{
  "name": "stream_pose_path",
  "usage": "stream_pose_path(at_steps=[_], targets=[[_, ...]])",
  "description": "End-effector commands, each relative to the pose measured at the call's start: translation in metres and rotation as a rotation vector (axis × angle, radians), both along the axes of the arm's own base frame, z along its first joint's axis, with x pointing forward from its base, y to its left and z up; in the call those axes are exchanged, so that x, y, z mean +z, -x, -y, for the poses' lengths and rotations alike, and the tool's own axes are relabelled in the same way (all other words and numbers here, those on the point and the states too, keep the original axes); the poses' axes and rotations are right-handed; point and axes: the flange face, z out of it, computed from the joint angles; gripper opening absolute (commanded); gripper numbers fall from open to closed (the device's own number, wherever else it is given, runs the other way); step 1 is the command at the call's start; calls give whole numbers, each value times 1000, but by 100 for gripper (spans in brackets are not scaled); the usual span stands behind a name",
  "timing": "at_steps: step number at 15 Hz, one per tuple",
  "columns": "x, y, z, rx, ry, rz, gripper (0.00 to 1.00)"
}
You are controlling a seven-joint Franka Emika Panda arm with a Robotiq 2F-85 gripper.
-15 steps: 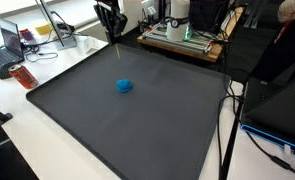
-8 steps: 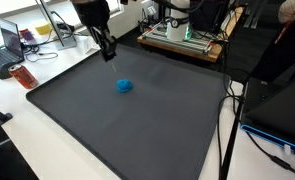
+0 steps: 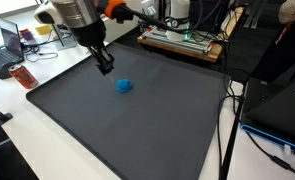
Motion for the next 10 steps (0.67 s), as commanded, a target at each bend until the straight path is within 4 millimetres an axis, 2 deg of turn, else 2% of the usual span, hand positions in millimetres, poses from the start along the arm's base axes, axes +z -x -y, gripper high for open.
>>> stream_pose_path(at_steps=[1, 6, 10], targets=[[-16, -14, -4, -21, 45, -38, 3], [-47, -21, -17, -23, 144, -42, 3], [-64, -18, -41, -4, 224, -48, 3]])
